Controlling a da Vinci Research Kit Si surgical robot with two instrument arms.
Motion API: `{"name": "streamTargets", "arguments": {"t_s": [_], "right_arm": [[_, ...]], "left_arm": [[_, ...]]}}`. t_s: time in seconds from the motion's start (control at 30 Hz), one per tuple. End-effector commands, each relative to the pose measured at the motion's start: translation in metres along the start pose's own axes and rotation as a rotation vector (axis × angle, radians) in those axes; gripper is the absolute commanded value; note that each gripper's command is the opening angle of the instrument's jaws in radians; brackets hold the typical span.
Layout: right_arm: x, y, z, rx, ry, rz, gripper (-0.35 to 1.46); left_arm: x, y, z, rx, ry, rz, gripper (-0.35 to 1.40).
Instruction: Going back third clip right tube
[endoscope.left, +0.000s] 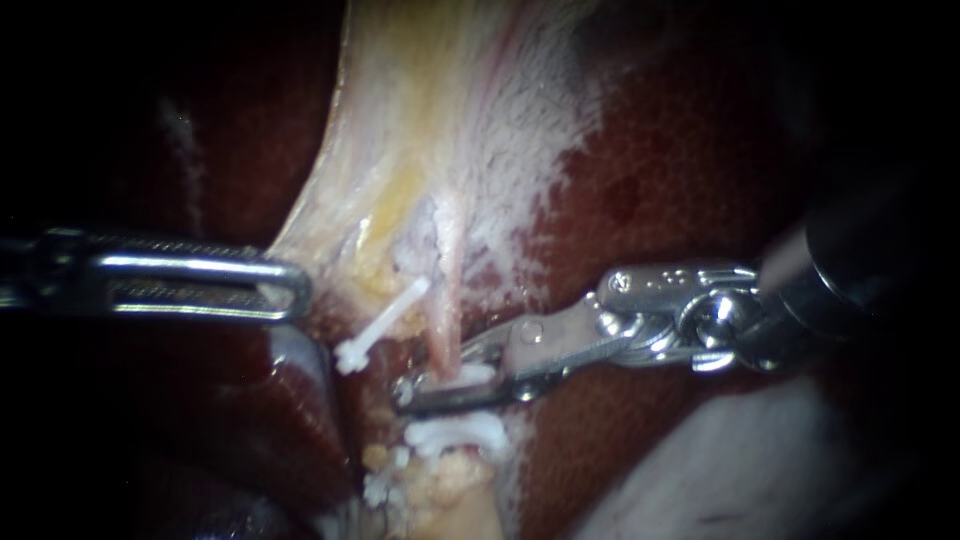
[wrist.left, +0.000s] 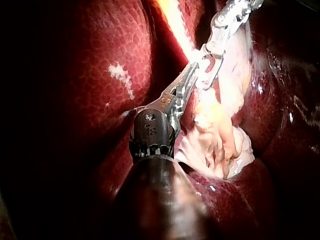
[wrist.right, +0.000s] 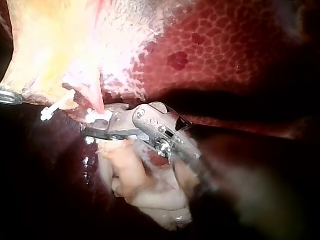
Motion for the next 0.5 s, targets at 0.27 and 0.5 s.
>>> {"name": "streamTargets", "arguments": {"t_s": [0.27, 0.5], "right_arm": [[0.0004, 0.0001, -0.0004, -0.046, 0.058, -0.148, 0.60], [0.0007, -0.0001, -0.0024, -0.066, 0.065, -0.204, 0.60]], "left_arm": [[0.0001, 0.0000, 0.0000, 0.000, 0.000, 0.001, -0.35], [0.0001, 0.0000, -0.0001, 0.000, 0.000, 0.001, -0.35]]}}
